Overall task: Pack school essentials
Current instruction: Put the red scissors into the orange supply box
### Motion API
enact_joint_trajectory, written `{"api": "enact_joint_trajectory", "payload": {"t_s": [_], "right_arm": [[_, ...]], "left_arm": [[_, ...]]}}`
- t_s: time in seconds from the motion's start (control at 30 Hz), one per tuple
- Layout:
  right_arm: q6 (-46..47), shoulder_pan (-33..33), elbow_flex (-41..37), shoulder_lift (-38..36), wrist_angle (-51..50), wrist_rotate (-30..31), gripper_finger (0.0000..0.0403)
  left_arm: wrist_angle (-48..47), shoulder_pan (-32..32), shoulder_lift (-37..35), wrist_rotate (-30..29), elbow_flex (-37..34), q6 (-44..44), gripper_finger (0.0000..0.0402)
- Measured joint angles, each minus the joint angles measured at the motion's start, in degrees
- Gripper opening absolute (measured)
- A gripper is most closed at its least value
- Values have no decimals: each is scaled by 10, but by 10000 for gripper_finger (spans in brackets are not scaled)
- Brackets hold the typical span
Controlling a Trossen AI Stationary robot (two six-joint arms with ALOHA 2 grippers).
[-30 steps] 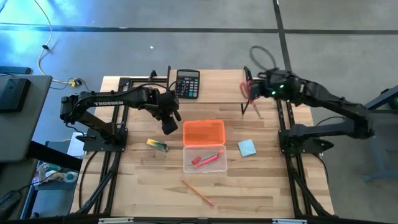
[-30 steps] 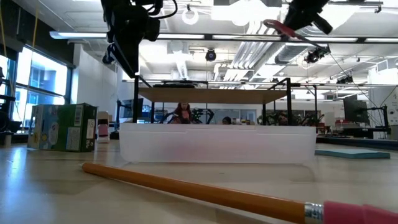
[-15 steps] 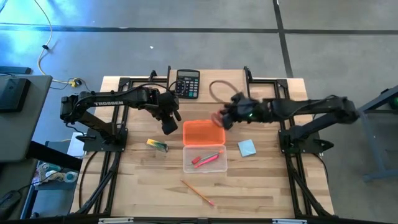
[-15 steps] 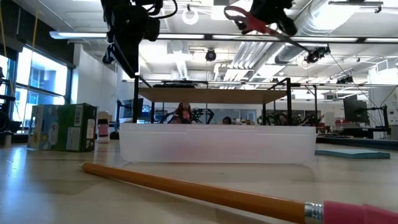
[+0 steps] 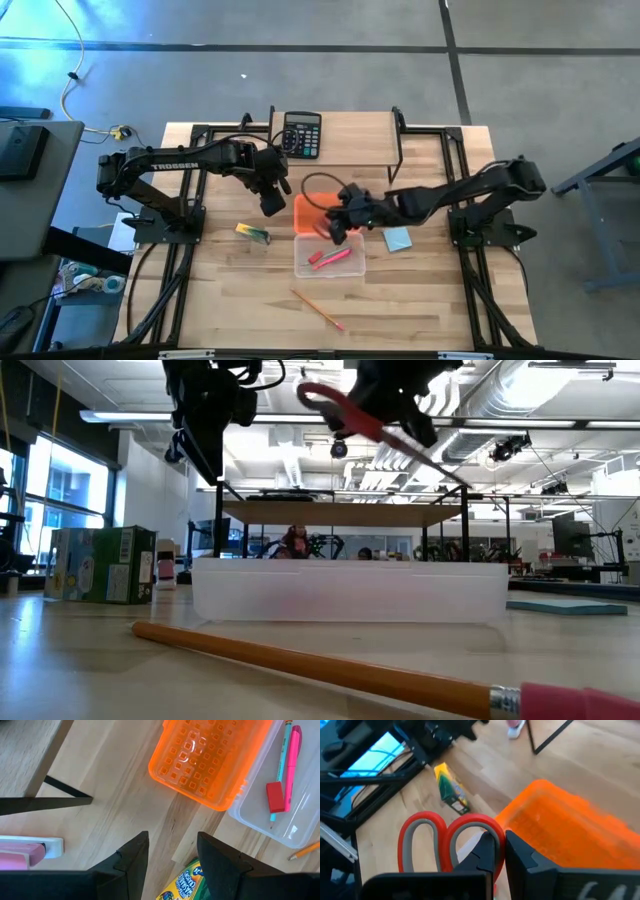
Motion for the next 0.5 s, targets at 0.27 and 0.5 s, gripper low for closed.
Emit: {"api": "enact_joint_trajectory", "payload": {"t_s": [0.27,0.5], "right_arm": [[-18,18,0,66,52,15,5],[-26,20,0,111,80,18,5]], "left_arm": [[0,0,0,0,0,0,156],[0,-1,0,0,0,0,156]]}}
